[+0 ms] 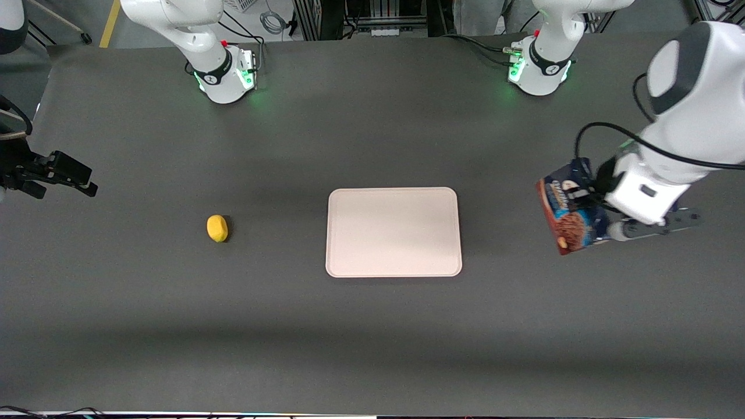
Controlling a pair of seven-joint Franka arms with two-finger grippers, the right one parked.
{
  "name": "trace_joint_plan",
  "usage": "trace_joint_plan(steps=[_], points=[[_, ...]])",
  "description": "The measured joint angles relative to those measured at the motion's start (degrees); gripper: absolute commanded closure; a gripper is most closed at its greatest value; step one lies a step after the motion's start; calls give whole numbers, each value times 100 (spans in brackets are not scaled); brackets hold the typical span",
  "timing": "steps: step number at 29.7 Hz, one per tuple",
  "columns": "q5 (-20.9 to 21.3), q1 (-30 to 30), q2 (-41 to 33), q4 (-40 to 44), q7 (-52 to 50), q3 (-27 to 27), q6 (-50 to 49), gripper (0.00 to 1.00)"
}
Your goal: Place cookie box on tray
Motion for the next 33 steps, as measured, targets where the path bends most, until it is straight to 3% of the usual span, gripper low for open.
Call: trace_joint_plan(steps=[12, 21, 23, 25, 26, 28, 30, 33], points=[[634, -103, 530, -3, -513, -2, 233, 81], [709, -128, 786, -8, -613, 0, 375, 76], [711, -128, 810, -8, -617, 0, 387, 69], [713, -128, 824, -8, -618, 0, 396, 53], [713, -128, 827, -8, -619, 0, 397, 30], [714, -128, 829, -7, -620, 0, 399, 11], [715, -127, 830, -7, -622, 1, 399, 1], [715, -123, 831, -7, -624, 9, 399, 0]])
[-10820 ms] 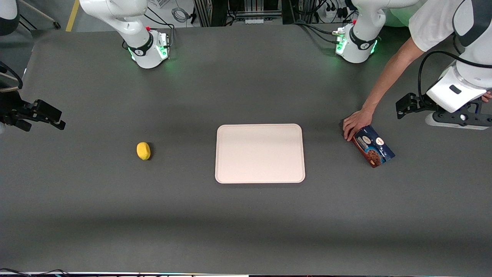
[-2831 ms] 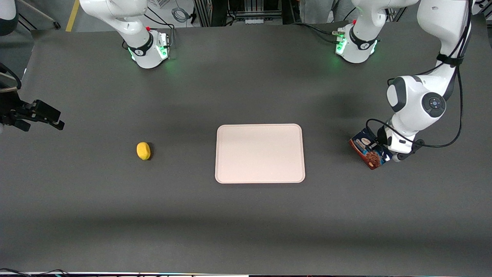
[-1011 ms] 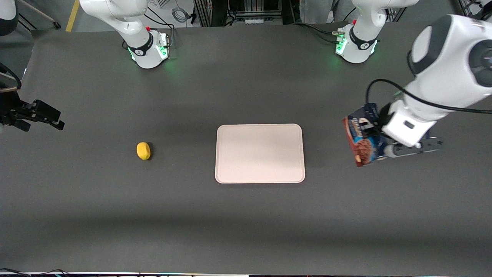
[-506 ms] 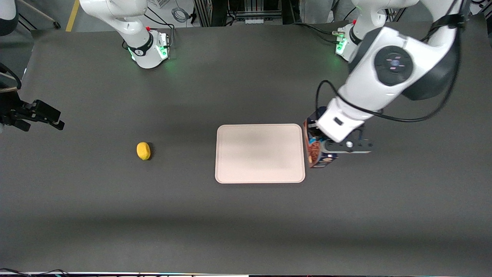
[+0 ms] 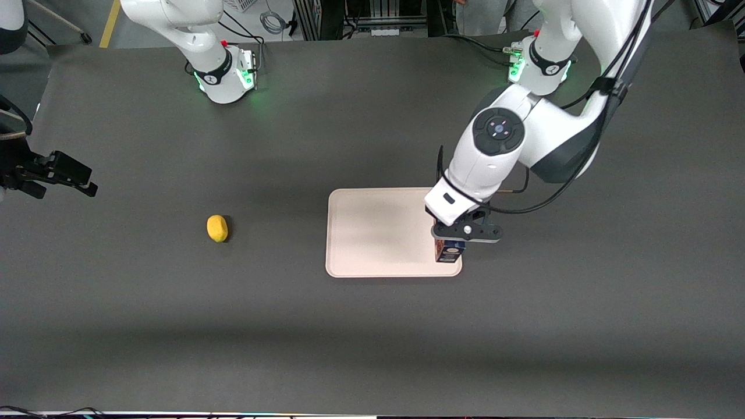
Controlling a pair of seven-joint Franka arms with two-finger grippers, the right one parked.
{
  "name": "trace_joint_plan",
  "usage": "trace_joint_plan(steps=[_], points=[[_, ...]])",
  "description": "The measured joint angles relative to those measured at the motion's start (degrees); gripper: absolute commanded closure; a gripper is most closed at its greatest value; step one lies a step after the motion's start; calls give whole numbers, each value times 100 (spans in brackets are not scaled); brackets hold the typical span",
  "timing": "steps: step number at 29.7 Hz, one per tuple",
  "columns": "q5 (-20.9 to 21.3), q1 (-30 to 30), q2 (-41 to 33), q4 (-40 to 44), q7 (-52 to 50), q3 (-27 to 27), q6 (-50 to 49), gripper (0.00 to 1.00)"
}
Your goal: Place cookie box on tray
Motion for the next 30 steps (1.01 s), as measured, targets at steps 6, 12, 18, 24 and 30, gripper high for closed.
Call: trace_joint_plan(steps=[6, 12, 18, 24, 30], points=[[1, 15, 0, 0, 0, 9, 0, 0], [6, 33, 0, 2, 0, 9, 1, 0], [-5, 105, -41, 52, 61, -11, 2, 0], [-540, 167, -330, 106, 527, -38, -42, 0], [-1484, 272, -991, 186, 1489, -37, -616, 0]])
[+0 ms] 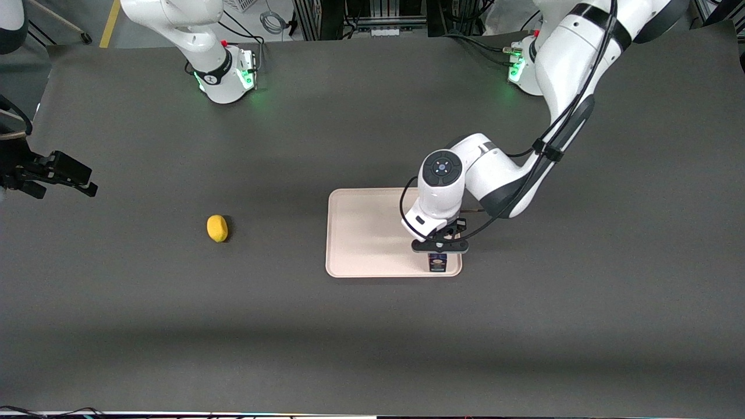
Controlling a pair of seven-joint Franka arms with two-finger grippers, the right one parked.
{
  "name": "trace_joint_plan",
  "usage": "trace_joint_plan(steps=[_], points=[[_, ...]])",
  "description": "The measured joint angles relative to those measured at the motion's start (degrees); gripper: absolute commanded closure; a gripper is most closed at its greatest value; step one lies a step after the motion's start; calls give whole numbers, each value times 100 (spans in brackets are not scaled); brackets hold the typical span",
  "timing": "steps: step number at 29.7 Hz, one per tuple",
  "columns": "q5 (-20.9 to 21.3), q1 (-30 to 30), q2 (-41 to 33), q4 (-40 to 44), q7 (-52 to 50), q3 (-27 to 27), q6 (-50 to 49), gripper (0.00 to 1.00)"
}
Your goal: Place cookie box on tray
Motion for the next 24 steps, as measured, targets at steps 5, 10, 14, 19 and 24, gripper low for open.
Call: trace_joint_plan(steps=[5, 10, 14, 19, 24], points=[[-618, 120, -800, 17, 686, 177, -570, 0], [-1229, 139, -1594, -9, 1758, 745, -1115, 0], [-1543, 159, -2134, -164, 2370, 1327, -1367, 0], [-1634, 178, -2668, -575, 2718, 1915, -1379, 0], [-1651, 183, -3065, -964, 2776, 2340, -1367, 0]])
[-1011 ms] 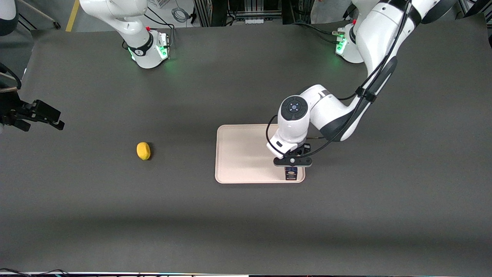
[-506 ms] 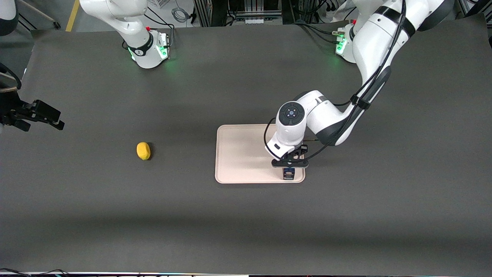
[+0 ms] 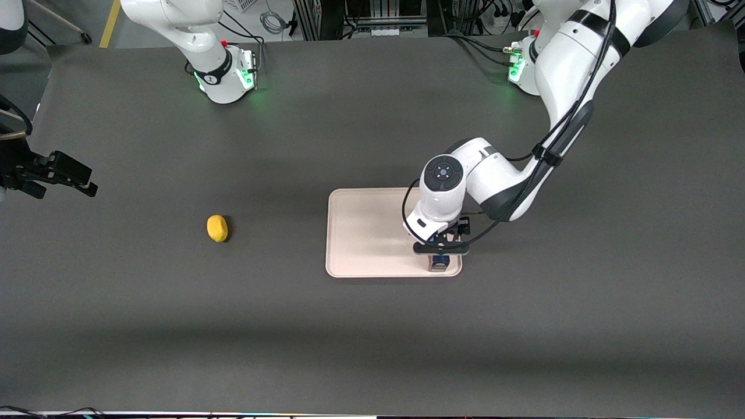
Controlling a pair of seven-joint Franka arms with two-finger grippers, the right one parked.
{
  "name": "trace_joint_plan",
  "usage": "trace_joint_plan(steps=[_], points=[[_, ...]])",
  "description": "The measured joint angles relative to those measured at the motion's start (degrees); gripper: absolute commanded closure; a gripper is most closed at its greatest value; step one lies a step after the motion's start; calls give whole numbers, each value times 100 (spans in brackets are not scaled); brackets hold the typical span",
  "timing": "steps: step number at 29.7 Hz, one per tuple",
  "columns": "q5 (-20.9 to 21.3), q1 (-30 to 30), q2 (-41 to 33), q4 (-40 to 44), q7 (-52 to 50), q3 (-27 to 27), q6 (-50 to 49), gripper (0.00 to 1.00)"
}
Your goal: Place cookie box on tray
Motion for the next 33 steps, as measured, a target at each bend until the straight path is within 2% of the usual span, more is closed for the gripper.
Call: trace_joint_plan(steps=[4, 5, 8, 33], points=[[-3, -1, -234, -195, 24, 272, -4, 0], [-9, 1, -423, -319, 191, 505, -6, 0], [-12, -1, -515, -356, 281, 596, -21, 0], [-70, -27, -555, -434, 349, 657, 183, 0]])
